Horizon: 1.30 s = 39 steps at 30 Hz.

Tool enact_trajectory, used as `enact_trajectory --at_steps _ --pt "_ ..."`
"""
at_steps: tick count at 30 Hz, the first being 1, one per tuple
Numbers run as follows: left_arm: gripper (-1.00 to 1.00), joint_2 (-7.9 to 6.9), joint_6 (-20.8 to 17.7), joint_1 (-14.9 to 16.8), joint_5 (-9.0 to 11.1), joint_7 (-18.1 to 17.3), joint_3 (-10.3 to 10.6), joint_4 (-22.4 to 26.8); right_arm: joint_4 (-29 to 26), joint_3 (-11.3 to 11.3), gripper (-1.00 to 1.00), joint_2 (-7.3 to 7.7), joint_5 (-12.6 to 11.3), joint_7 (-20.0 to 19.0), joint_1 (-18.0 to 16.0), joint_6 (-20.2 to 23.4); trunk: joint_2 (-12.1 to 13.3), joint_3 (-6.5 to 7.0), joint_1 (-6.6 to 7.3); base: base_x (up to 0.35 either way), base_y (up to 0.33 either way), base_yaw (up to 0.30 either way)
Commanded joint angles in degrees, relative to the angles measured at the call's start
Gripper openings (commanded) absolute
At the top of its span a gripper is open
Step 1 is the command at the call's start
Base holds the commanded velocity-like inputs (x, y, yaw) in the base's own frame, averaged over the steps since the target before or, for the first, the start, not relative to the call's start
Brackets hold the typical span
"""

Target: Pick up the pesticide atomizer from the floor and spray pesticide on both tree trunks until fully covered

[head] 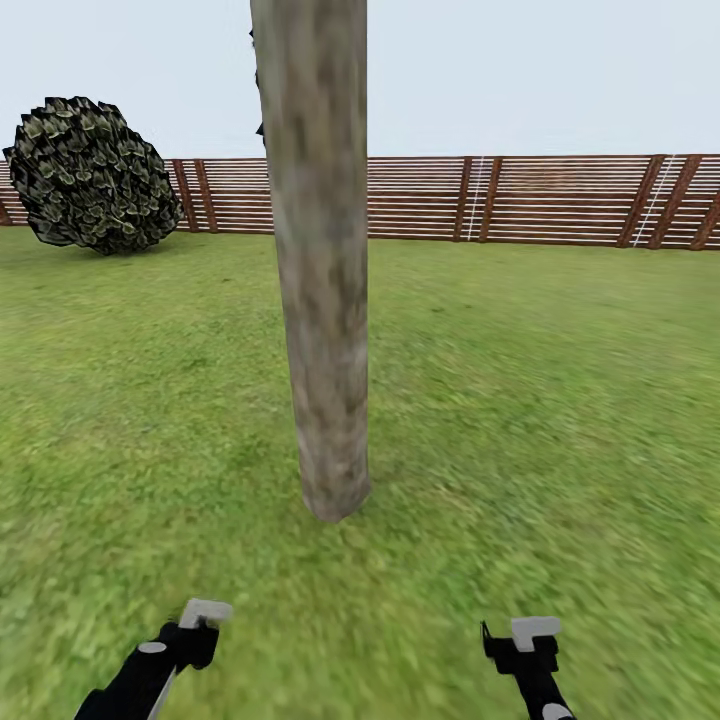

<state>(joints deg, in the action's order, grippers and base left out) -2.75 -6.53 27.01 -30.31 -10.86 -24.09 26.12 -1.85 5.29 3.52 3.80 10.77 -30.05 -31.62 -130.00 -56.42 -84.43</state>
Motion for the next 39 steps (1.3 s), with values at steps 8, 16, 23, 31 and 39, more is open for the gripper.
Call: enact_trajectory --at_steps 8,16,23,31,39 --pt "-1.0 0.13 -4.0 0.1 0.1 -0.2 0.1 0.0 0.0 0.1 1.0 1.21 -1.0 0.5 0.1 -0.8 0.0 0.0 0.0 0.016 0.0 0.0" --pt "-1.0 0.36 -5.6 0.1 0.2 0.1 -0.1 -0.1 0.1 0.1 1.0 1.01 -1.1 0.4 1.8 -2.5 0.0 0.0 0.0 0.246 -0.14 0.0" --pt "-1.0 2.71 -7.4 0.6 0.1 0.1 0.4 0.7 0.1 0.0 1.0 0.66 -1.2 0.7 3.8 -5.3 0.0 0.0 0.0 0.208 -0.273 0.0" --pt "-1.0 4.49 -7.3 6.7 -0.5 -6.9 0.9 0.9 0.2 0.1 1.0 0.35 -1.1 0.6 3.9 -5.4 0.0 0.0 0.0 0.106 -0.039 -0.001" --pt "-1.0 3.6 -7.4 6.6 -0.7 -6.9 1.1 4.4 0.2 0.1 1.0 0.38 -0.9 0.5 3.9 -5.4 0.0 0.0 0.0 -0.186 0.0 0.0"
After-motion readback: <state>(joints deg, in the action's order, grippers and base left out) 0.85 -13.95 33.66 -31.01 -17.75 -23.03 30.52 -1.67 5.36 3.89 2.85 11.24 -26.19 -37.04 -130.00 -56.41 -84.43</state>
